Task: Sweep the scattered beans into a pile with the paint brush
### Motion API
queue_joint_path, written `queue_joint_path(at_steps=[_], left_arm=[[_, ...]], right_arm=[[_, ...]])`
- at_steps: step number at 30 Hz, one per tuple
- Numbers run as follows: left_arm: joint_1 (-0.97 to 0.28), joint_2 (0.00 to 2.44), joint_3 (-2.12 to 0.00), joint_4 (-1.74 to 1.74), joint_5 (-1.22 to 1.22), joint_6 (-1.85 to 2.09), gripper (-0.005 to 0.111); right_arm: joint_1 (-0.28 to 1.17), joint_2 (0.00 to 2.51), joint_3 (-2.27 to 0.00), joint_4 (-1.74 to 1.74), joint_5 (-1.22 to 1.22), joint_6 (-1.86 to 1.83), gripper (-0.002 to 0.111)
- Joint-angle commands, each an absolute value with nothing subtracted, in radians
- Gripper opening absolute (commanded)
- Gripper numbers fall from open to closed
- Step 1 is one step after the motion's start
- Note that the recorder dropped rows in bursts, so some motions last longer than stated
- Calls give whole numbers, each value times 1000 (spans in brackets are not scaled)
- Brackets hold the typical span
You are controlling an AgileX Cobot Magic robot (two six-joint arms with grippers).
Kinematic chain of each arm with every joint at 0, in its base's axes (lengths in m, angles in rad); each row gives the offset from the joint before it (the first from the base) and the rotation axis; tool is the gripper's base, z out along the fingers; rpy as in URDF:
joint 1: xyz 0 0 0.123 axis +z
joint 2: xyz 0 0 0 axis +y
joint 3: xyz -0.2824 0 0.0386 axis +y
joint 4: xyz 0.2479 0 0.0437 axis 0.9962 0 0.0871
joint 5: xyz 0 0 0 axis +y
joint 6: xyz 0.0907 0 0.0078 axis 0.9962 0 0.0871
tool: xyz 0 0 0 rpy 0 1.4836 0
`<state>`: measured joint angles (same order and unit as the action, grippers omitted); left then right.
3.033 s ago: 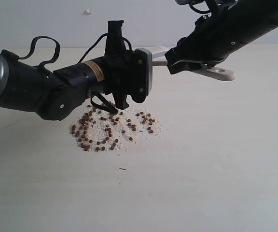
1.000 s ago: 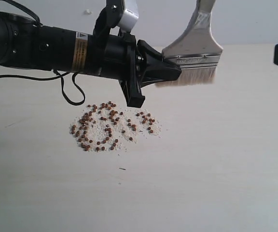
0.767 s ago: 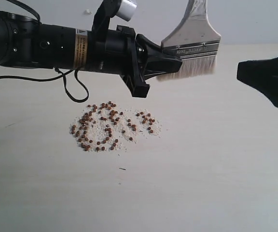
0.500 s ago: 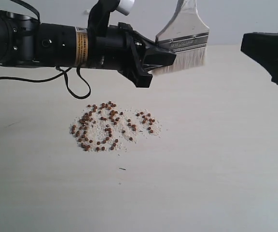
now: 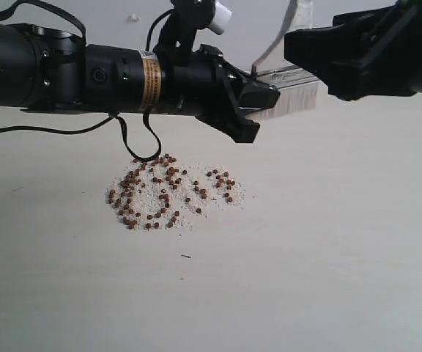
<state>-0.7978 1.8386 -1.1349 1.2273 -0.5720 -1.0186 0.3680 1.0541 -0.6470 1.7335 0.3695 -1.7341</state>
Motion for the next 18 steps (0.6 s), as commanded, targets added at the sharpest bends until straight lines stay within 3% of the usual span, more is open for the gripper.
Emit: queue_joint_path(at_steps=[1,5,18], left_arm=[[-820,1827,-1143,1189,-569,-997,0],[-820,1827,-1143,1181,-569,-991,0],[-825,1827,-1143,1162,-582,-971,0]], right_arm=[[367,1082,-685,1744,305,-1778,68],[367,1084,-685,1744,212,-1778,68],[367,1180,-740,1744,243,-1808,68]])
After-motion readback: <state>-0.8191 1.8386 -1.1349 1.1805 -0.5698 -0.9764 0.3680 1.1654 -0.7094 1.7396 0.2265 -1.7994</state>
